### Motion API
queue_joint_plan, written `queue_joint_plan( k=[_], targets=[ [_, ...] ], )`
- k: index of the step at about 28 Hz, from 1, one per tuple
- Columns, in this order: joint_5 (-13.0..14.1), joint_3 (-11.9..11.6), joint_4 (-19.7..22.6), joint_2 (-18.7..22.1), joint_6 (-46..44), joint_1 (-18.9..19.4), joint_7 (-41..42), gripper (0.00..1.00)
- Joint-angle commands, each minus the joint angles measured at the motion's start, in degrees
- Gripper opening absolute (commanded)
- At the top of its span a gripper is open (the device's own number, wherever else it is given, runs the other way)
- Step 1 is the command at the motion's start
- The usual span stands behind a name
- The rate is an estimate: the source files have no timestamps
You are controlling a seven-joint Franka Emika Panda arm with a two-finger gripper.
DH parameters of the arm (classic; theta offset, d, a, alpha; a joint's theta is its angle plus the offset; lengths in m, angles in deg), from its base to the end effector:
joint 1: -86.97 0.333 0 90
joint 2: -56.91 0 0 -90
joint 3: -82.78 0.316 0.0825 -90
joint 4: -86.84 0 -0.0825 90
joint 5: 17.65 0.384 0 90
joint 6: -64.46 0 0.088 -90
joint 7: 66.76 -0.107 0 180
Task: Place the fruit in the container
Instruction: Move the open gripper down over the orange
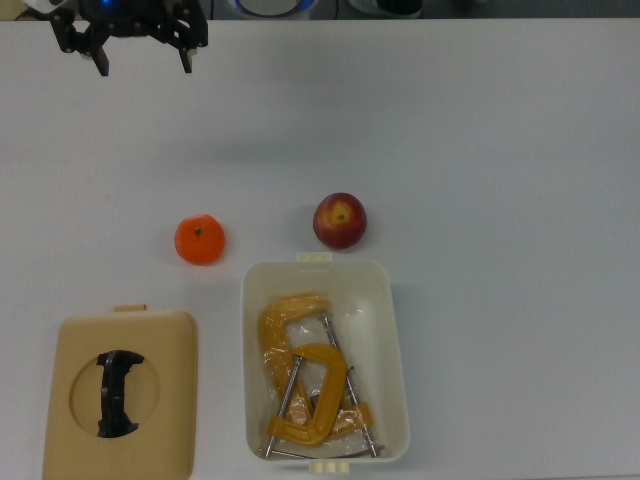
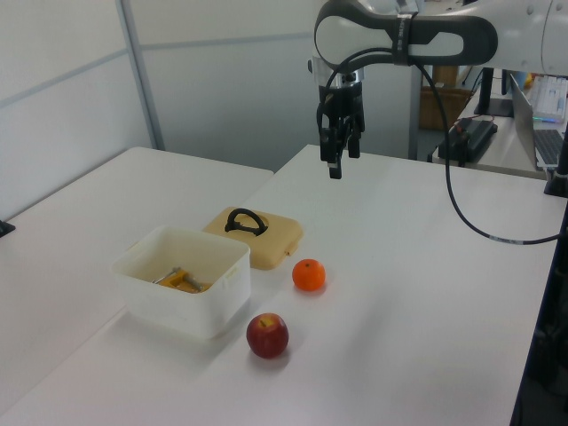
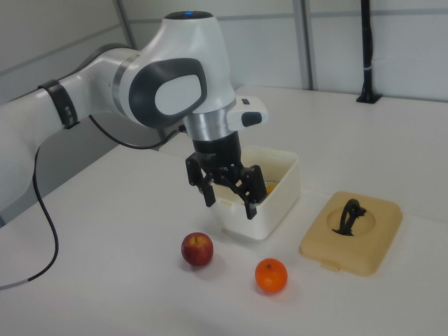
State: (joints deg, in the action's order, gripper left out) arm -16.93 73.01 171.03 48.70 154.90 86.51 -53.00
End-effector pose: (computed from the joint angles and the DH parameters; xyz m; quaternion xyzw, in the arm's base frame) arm 0.5897 -0.0977 0.5915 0.9994 0.0313 -0.0169 0.0024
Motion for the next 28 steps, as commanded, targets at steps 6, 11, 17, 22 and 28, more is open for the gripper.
queue_joint_plan(
  k=[6, 11, 17, 22, 28],
  targets=[
    [-1.3, -0.3, 4.0, -2.5, 10.5, 1.8, -4.4, 1.00],
    [-2.9, -0.3, 8.3, -4.3, 15.7, 1.7, -7.7, 1.00],
    [-6.6, -0.3, 13.8, -5.6, 23.8, 2.0, -11.3, 1.00],
    [-8.8, 0.3, 15.5, -8.0, 27.5, 2.5, -13.7, 1.00],
    [-12.2, 0.3, 16.4, -11.6, 30.5, 4.1, -17.9, 1.00]
  ],
)
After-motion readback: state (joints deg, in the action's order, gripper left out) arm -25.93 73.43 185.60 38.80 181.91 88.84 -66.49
